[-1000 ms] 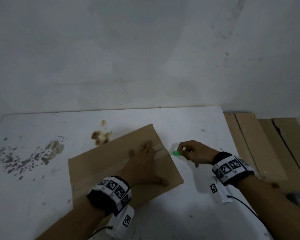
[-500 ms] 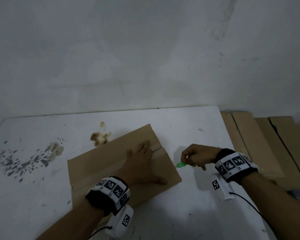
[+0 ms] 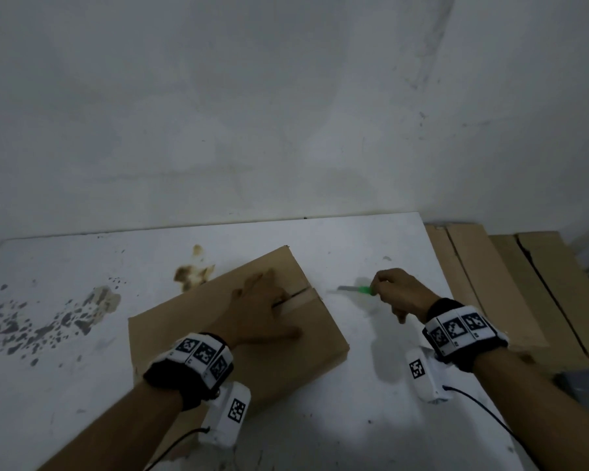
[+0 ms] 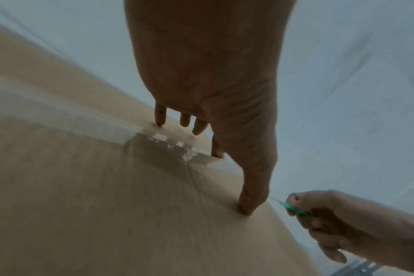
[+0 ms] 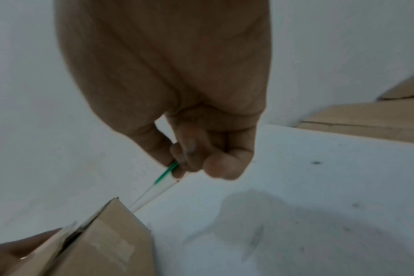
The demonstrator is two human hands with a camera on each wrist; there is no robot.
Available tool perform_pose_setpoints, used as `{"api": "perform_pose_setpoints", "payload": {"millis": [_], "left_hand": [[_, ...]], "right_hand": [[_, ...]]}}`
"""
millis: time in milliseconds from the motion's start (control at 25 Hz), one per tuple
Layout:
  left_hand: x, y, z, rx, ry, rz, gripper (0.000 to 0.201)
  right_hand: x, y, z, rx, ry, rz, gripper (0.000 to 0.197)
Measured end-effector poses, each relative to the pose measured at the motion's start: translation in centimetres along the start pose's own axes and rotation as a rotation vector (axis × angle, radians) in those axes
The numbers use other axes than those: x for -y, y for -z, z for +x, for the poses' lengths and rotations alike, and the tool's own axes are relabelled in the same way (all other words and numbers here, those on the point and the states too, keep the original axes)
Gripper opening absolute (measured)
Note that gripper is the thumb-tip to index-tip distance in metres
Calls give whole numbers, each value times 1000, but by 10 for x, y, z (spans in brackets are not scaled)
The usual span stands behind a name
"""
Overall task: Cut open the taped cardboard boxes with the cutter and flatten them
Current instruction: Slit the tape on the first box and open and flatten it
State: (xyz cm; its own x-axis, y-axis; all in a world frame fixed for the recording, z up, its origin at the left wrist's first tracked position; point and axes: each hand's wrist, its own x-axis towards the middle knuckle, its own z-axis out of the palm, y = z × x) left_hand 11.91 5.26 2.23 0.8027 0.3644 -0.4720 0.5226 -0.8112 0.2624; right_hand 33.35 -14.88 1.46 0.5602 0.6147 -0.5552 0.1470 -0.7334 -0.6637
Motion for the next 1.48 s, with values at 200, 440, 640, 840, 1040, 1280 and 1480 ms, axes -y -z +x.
{"api": "perform_pose_setpoints", "payload": {"millis": [200,440,640,840,1040,1280,1480], "left_hand": [[5,10,17,-202,125,15,58],[-3,25,29,-368,186,-147,53],[38,33,47,-412,354,-525,39],[82,30,33,-513,504,-1339,30],[101,9,3,-560,575,-1460,8],[89,13,-21,-587,604,-1614,13],[96,8,-39,-585,631,-1402,13]], "right_hand": [[7,-31,-16,-143,39,343,20],[32,-75,-40,-47,38,509,26],[30,-95,-37,-174,98,391,20],[24,-100,-35,-203,92,392,23],[27,-112,-35,-238,129,388,22],[50,-131,-32,-174,164,424,23],[59,-139,-16,-237,177,514,22]]}}
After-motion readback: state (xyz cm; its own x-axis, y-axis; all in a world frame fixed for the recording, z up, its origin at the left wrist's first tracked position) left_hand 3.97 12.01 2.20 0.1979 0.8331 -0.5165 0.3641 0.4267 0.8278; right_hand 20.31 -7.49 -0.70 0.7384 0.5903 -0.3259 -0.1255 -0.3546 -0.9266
